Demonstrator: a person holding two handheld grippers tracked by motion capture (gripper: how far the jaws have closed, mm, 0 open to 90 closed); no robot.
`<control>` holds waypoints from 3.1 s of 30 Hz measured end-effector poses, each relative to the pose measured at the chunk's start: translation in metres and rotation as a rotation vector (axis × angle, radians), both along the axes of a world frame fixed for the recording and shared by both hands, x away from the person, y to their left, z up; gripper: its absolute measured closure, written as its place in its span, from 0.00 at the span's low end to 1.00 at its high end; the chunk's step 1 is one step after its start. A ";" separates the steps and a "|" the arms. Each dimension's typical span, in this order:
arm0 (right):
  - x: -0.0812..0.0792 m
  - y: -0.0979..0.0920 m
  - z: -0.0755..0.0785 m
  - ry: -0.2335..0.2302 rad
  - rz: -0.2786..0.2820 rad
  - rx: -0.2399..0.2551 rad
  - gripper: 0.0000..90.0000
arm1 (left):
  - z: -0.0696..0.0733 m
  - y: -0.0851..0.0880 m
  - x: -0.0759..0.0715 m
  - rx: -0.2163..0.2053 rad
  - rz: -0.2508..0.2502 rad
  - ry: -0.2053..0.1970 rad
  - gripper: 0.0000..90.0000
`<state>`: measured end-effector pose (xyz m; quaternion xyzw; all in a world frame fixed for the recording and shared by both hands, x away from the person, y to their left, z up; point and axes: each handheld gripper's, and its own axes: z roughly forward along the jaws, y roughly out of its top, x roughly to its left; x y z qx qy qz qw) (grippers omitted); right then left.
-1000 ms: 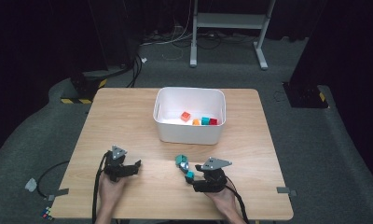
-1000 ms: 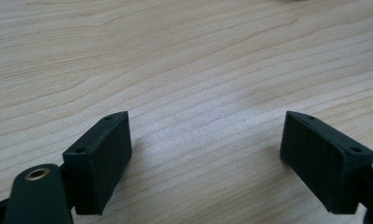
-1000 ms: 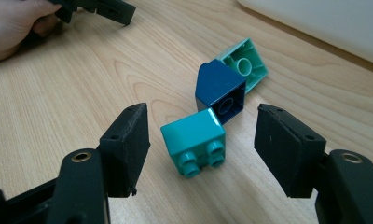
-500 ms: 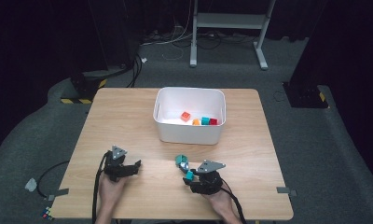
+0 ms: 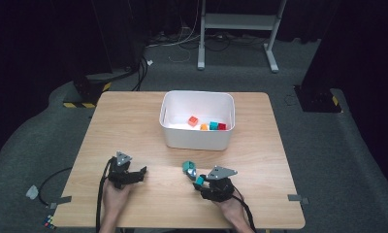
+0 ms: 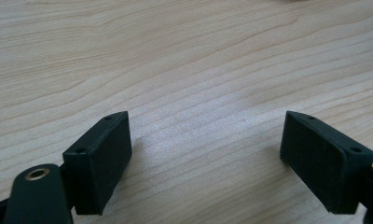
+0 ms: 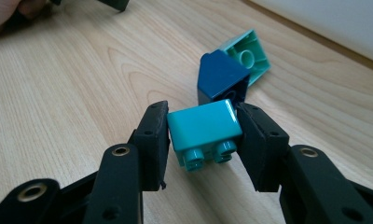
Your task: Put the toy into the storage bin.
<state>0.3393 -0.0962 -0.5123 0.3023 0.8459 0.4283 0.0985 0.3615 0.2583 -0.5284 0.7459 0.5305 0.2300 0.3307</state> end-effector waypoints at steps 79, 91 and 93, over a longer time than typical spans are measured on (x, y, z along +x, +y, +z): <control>0.073 -0.045 0.142 -0.066 -0.082 0.171 0.62 | 0.000 0.000 0.000 0.000 0.000 0.000 0.18; 0.092 -0.042 0.156 -0.065 -0.101 0.172 0.62 | 0.000 0.000 0.000 0.000 0.000 0.000 0.18; 0.095 -0.041 0.157 -0.066 -0.102 0.172 0.62 | 0.000 0.000 0.000 0.000 0.000 0.000 0.18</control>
